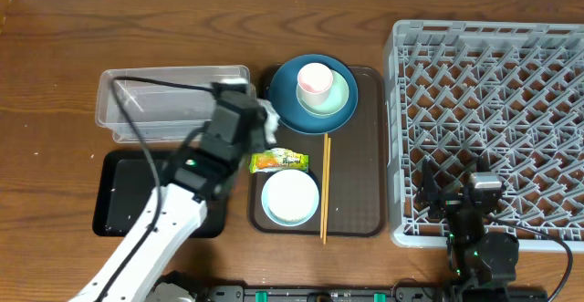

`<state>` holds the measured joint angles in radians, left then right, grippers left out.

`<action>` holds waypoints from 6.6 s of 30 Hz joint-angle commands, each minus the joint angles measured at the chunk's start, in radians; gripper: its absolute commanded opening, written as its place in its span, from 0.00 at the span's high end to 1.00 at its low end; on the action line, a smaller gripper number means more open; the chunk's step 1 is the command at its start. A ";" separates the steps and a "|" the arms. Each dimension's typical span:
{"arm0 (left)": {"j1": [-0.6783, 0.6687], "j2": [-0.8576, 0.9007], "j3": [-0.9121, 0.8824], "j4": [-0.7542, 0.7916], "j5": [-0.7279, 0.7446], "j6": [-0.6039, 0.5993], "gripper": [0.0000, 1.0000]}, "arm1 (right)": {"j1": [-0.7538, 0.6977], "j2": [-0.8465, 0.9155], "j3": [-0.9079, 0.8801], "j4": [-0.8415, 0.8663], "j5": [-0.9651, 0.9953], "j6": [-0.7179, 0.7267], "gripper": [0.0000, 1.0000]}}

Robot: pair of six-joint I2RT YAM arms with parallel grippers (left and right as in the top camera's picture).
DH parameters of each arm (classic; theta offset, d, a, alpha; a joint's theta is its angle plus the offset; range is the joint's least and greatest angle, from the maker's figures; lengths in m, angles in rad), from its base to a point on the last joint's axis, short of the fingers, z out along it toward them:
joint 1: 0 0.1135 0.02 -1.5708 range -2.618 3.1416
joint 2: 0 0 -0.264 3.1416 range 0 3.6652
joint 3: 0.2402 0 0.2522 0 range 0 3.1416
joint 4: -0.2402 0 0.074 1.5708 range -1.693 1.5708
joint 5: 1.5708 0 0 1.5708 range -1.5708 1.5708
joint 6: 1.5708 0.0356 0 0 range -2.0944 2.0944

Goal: Sort waste into correct bins and load items into the dishwasher rack

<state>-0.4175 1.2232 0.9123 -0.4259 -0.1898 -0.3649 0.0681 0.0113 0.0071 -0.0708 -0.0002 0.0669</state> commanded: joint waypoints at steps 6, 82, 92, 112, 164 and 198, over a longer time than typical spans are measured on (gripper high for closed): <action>0.195 0.078 0.024 0.103 -0.064 0.009 0.94 | 0.009 -0.005 -0.002 -0.004 0.000 -0.005 0.01; -0.161 0.314 0.058 -0.246 0.274 -0.092 0.78 | 0.009 -0.005 -0.002 -0.004 0.000 -0.005 0.01; -0.161 0.292 0.072 -0.234 -0.036 -0.092 0.50 | 0.009 -0.005 -0.002 -0.004 0.000 -0.005 0.01; -0.148 0.391 0.054 -0.194 -0.092 -0.092 0.51 | 0.009 -0.005 -0.002 -0.004 0.000 -0.005 0.01; -0.150 0.155 0.088 -0.216 0.104 0.087 0.52 | 0.009 -0.005 -0.002 -0.004 0.000 -0.005 0.01; -0.148 0.427 0.050 -0.240 0.261 1.163 0.29 | 0.009 -0.005 -0.002 -0.004 0.000 -0.005 0.01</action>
<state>-0.5701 1.6310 0.9726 -0.6693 0.0280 0.7609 0.0681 0.0113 0.0071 -0.0704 -0.0002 0.0669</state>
